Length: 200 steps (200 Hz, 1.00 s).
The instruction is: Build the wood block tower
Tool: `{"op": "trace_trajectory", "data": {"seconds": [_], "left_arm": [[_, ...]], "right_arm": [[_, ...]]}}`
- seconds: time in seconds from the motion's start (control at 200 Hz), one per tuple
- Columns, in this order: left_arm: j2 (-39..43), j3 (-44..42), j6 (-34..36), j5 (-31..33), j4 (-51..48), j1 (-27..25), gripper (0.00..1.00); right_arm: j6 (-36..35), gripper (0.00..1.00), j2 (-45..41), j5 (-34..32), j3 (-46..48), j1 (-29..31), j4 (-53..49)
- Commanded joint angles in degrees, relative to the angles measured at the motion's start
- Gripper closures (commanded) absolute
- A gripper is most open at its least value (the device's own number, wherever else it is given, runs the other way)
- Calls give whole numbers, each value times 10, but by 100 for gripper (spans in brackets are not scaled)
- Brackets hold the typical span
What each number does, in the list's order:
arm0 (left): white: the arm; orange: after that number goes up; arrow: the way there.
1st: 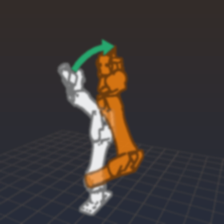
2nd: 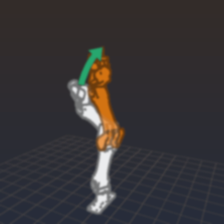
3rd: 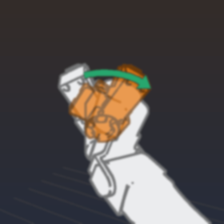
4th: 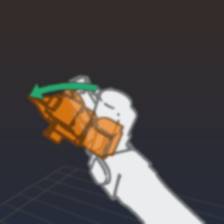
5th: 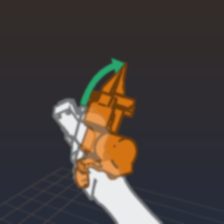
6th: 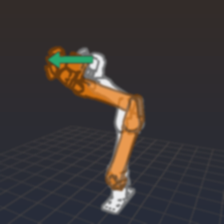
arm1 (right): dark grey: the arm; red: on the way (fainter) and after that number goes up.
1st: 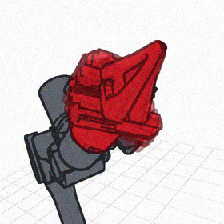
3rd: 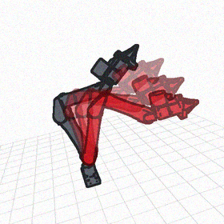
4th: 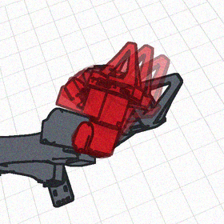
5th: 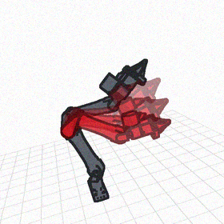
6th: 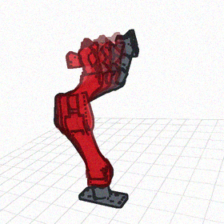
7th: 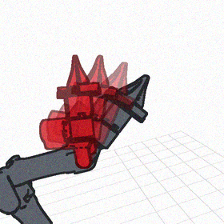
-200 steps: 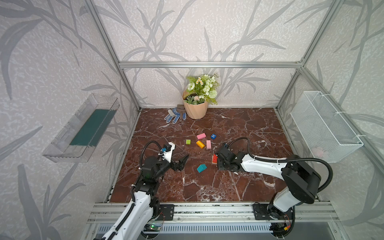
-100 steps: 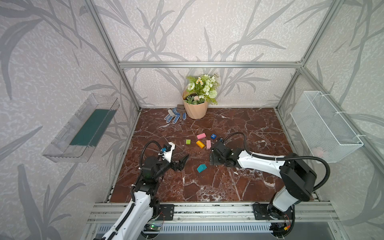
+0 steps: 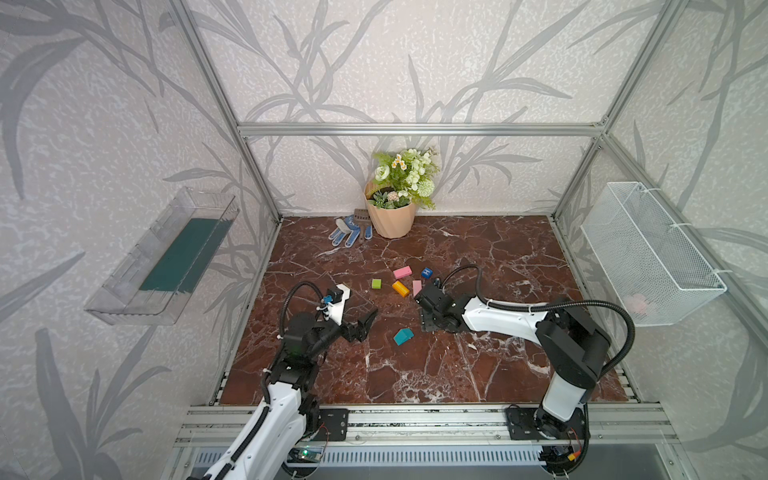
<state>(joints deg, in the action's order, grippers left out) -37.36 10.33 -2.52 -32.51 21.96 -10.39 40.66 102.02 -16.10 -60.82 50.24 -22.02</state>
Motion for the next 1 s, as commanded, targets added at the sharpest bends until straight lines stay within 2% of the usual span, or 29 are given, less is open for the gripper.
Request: {"op": "trace_trajectory", "data": {"seconds": [0.0,0.175,0.375,0.53,0.68,0.78,0.995], "left_arm": [[2,2,8,-5,16,-2,1],[2,2,8,-6,16,-2,1],[3,2,8,-7,16,-2,1],[3,1,9,-7,16,-2,1],[5,0,9,-9,16,-2,1],[9,-1,9,-10,16,-2,1],[17,-9,5,-10,26,-2,1]], "right_arm": [[6,28,3,-14,-11,-2,-20],[12,32,-1,-13,-7,-2,-21],[24,32,-4,2,-4,-2,-15],[46,23,-7,4,-3,-1,-9],[79,22,-10,-16,-6,-1,-24],[102,23,-6,-33,-12,-1,-40],[125,30,0,-37,-25,-1,-53]]}}
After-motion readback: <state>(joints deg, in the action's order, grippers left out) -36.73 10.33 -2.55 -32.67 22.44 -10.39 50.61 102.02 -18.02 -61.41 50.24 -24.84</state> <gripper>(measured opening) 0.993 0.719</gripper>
